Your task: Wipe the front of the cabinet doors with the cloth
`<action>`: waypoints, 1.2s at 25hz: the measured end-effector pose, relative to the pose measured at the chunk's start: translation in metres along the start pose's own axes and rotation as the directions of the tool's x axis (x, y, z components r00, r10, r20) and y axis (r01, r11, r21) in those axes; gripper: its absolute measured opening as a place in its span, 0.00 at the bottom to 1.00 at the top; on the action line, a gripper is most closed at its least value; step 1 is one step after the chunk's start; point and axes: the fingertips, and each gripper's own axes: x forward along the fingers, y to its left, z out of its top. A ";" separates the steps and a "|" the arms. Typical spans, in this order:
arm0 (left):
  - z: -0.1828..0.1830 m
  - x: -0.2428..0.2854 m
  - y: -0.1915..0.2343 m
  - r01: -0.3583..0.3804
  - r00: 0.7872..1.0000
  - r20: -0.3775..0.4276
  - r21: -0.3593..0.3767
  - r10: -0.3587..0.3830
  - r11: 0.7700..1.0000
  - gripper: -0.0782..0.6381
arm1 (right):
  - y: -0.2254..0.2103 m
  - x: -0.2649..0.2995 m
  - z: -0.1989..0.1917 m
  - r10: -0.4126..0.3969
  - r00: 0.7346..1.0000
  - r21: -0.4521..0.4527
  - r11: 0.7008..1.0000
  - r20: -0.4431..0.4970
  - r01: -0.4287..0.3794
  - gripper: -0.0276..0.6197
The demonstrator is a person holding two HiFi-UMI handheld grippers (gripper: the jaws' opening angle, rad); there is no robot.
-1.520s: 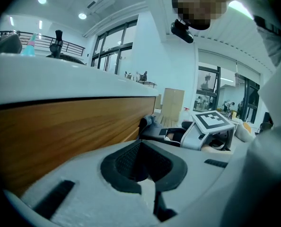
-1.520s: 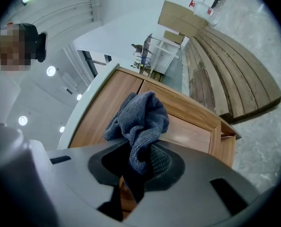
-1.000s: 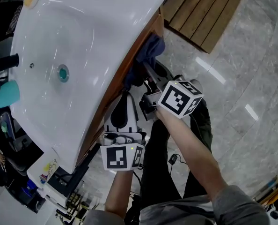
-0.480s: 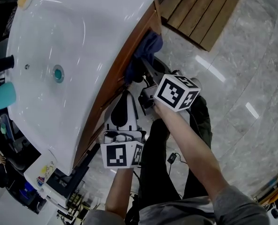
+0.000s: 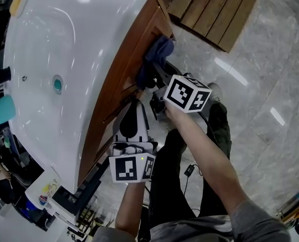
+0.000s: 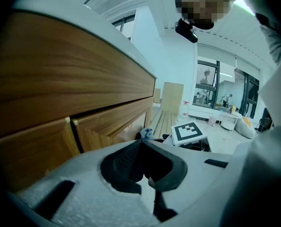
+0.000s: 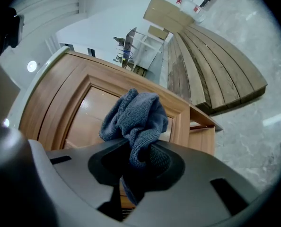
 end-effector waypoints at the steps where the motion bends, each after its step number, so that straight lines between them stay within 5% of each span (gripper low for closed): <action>1: -0.002 0.002 0.000 -0.003 1.000 -0.001 -0.001 0.003 1.000 0.12 | -0.004 0.001 -0.002 -0.003 1.000 -0.004 1.000 -0.006 0.003 0.16; 13: -0.023 0.017 0.003 -0.021 1.000 0.003 0.002 0.021 1.000 0.12 | -0.056 0.015 -0.025 -0.052 0.998 0.018 0.998 -0.048 0.052 0.16; 22: -0.028 0.018 0.000 -0.022 1.000 -0.001 0.004 0.022 1.000 0.12 | -0.065 0.015 -0.027 -0.126 0.990 -0.051 0.991 -0.057 0.123 0.16; 30: -0.025 0.012 0.001 -0.023 1.000 0.003 0.003 0.023 1.000 0.12 | -0.082 0.012 -0.038 -0.154 0.983 0.003 0.988 -0.099 0.155 0.16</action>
